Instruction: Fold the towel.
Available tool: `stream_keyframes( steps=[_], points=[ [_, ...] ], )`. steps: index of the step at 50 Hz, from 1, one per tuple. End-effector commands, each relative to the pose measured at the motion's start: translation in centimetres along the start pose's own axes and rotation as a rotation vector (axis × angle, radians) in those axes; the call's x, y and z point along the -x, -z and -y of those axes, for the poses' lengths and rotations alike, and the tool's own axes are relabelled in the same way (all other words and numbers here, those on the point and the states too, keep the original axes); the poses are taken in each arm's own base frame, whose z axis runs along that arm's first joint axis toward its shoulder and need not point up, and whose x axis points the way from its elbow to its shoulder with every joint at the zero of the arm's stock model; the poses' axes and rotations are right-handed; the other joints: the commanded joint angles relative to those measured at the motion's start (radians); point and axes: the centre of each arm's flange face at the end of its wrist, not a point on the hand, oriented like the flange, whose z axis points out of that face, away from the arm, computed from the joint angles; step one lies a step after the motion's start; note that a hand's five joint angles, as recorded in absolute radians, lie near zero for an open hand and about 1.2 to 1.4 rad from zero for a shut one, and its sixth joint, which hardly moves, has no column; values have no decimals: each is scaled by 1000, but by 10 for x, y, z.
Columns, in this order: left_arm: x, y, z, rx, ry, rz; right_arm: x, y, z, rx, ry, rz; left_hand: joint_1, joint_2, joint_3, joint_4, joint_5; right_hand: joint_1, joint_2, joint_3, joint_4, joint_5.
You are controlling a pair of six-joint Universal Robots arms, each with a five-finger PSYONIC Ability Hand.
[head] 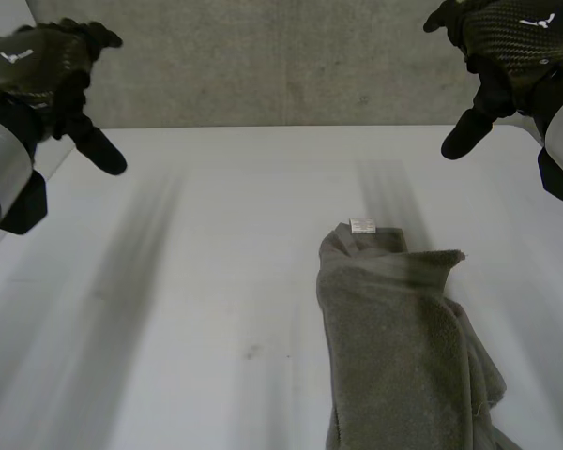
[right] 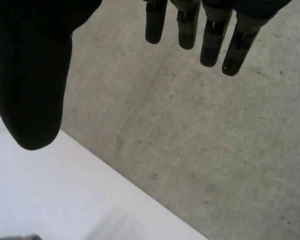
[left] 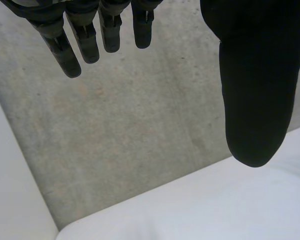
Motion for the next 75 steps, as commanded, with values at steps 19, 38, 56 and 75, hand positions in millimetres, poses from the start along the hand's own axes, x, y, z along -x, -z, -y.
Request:
stream_keyframes(
  steps=[19,38,56,75],
  points=[
    [-156,5,-118,79,-16,-687,-71,-14,-112,391,183,-138,57,58,57,58,50,-28,-48,-41,-55,-56],
    [-243,24,-202,90,-192,-1036,-124,12,-197,556,-15,-181,347,349,347,348,340,-28,-48,-41,-55,-56],
    [-241,3,-188,2,-180,-943,-112,14,-205,557,-19,-144,1207,1208,1207,1208,1200,-28,-48,-41,-55,-56],
    [-239,12,-207,53,-182,-978,-99,14,-208,538,-21,-114,600,601,600,601,593,-28,-48,-41,-55,-56]
  ],
)
